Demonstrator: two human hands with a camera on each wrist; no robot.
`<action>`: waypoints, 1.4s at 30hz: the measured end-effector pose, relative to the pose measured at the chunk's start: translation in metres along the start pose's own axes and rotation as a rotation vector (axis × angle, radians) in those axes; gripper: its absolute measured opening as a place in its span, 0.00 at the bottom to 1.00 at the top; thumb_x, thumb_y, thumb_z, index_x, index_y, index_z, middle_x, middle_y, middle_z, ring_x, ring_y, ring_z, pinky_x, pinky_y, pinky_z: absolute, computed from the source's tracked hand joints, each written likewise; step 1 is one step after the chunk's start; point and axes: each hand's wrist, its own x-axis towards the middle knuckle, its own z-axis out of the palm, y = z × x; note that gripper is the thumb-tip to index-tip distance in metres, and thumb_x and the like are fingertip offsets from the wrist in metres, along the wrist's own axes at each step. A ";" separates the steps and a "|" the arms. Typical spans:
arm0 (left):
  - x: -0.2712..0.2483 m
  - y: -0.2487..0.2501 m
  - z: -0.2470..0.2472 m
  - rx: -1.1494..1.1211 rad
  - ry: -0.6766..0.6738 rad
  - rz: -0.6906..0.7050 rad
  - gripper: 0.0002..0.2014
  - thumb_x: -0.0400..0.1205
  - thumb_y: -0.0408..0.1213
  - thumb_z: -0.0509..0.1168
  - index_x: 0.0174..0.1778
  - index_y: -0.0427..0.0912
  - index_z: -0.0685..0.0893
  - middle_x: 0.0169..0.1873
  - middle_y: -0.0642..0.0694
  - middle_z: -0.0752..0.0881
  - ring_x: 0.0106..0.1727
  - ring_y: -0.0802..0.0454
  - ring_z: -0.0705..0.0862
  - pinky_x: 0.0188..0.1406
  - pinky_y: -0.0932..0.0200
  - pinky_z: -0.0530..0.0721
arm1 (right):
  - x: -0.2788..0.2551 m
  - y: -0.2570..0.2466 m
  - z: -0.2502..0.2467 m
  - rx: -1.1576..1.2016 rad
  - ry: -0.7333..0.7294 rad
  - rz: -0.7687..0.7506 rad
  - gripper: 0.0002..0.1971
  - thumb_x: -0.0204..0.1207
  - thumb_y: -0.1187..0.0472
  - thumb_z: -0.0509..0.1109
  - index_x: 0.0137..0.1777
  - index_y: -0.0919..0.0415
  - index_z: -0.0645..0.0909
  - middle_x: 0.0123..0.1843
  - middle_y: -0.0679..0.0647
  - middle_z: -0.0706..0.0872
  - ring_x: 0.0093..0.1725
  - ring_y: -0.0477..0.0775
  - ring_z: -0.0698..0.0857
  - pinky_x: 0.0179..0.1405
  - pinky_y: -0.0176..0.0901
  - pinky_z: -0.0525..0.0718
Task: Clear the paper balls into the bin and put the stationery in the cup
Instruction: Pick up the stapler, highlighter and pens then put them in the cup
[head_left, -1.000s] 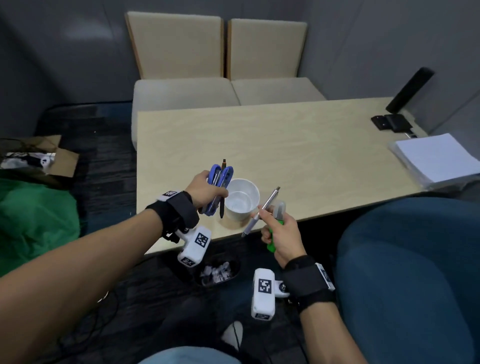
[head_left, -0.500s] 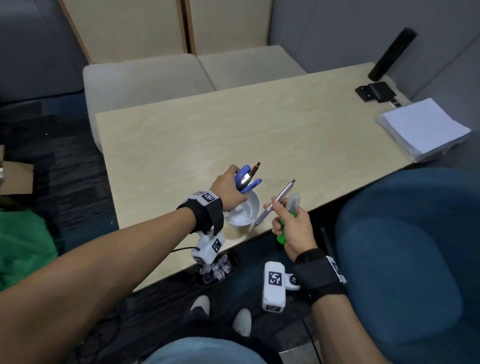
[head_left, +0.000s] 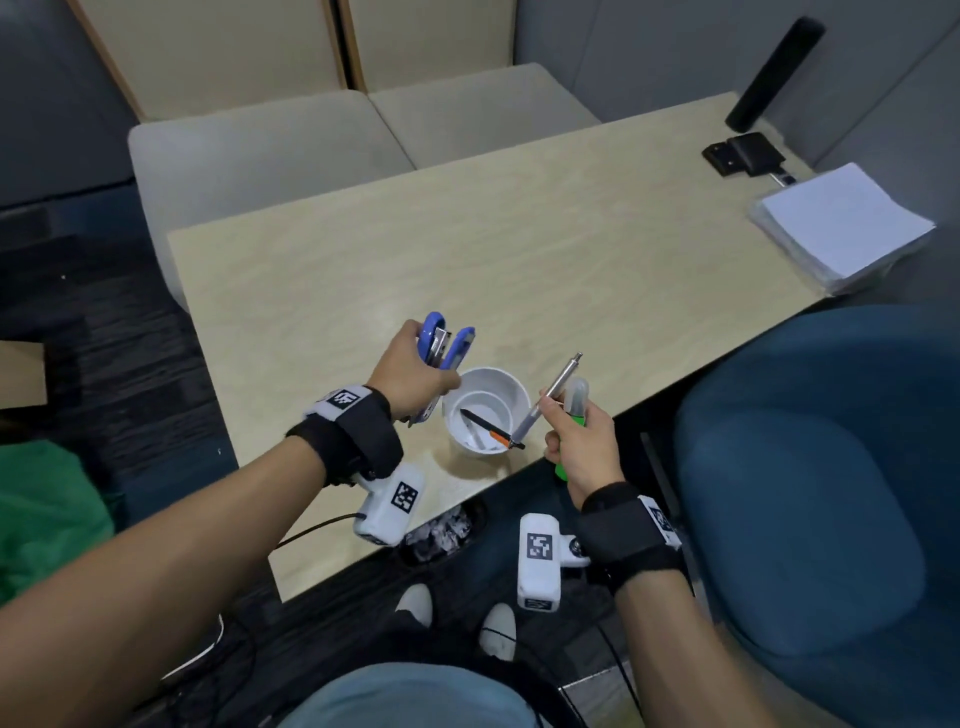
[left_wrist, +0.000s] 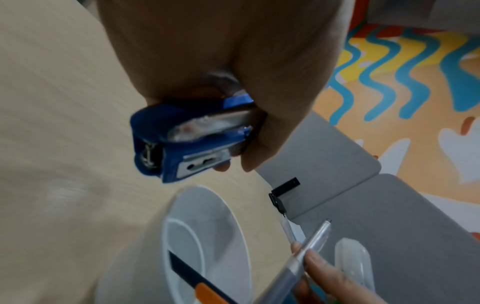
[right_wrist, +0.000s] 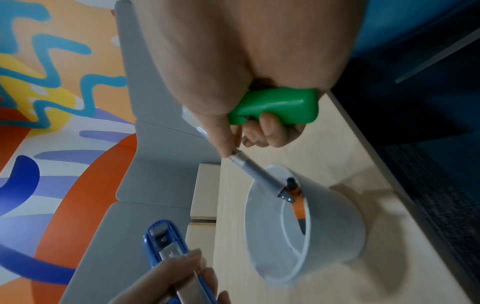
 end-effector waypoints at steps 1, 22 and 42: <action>-0.003 -0.003 -0.005 -0.012 -0.006 -0.018 0.24 0.70 0.34 0.74 0.59 0.41 0.70 0.40 0.45 0.79 0.35 0.46 0.81 0.33 0.56 0.78 | 0.000 0.001 0.005 -0.026 -0.006 -0.002 0.03 0.79 0.61 0.70 0.46 0.60 0.82 0.29 0.51 0.66 0.23 0.48 0.63 0.16 0.35 0.65; -0.028 -0.007 -0.008 -0.104 -0.120 -0.103 0.24 0.74 0.35 0.72 0.61 0.43 0.68 0.48 0.36 0.83 0.37 0.42 0.84 0.50 0.41 0.85 | -0.005 -0.011 0.011 -0.754 -0.175 0.013 0.13 0.71 0.50 0.64 0.52 0.55 0.75 0.46 0.54 0.78 0.46 0.58 0.78 0.44 0.47 0.73; -0.037 -0.001 0.003 -0.139 -0.096 -0.106 0.22 0.75 0.35 0.71 0.59 0.41 0.68 0.42 0.42 0.79 0.35 0.45 0.81 0.36 0.53 0.81 | 0.026 0.004 0.024 -0.800 -0.177 -0.398 0.08 0.80 0.66 0.60 0.58 0.61 0.70 0.57 0.58 0.76 0.59 0.62 0.75 0.59 0.53 0.76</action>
